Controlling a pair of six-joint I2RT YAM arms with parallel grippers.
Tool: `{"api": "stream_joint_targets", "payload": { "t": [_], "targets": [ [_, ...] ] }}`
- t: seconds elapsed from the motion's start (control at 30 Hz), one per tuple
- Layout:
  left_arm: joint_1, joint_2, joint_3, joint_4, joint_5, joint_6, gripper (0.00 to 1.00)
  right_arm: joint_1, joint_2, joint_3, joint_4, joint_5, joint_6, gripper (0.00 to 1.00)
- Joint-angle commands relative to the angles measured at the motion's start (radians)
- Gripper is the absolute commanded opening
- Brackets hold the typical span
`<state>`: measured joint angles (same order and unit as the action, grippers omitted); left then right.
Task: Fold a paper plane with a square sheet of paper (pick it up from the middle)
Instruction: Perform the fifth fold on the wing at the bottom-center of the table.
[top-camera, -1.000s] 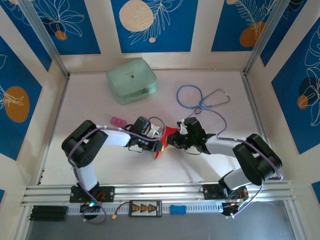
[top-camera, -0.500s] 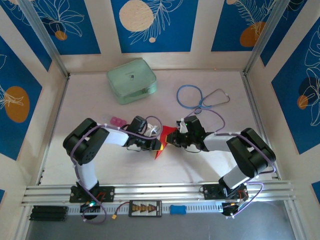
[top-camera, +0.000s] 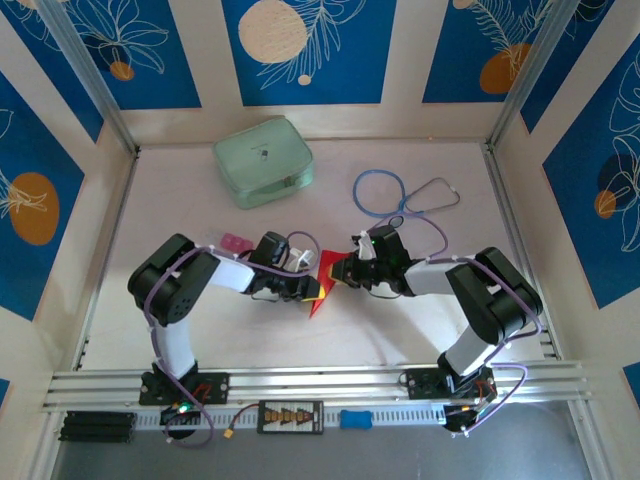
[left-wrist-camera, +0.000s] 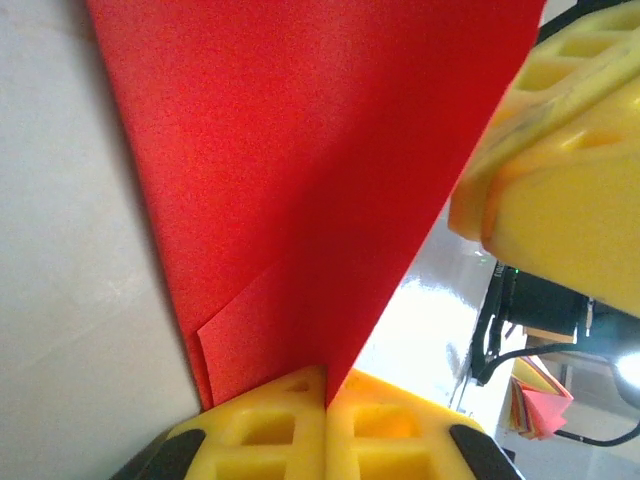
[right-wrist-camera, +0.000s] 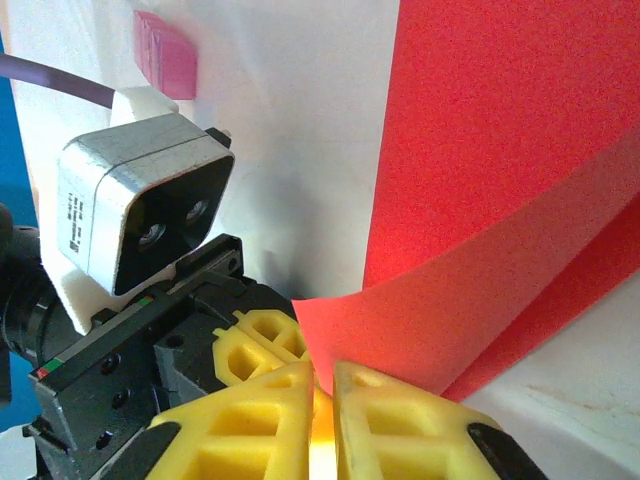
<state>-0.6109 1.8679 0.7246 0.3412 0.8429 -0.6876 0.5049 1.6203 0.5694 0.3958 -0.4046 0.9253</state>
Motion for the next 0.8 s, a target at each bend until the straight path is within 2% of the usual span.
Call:
{"api": "stream_joint_targets", "payload": {
  "t": [0.0, 0.33, 0.77],
  "targets": [
    [0.007, 0.044, 0.002, 0.017, 0.029, 0.021, 0.0, -0.006, -0.034, -0.019, 0.012, -0.028, 0.01, 0.15],
    [-0.015, 0.092, 0.019, 0.088, 0.128, 0.008, 0.0, 0.0, -0.103, -0.097, 0.018, -0.027, 0.025, 0.15],
    [-0.009, 0.07, 0.003, -0.025, 0.043, 0.008, 0.0, -0.003, 0.03, 0.012, 0.014, -0.066, -0.001, 0.15]
  ]
}}
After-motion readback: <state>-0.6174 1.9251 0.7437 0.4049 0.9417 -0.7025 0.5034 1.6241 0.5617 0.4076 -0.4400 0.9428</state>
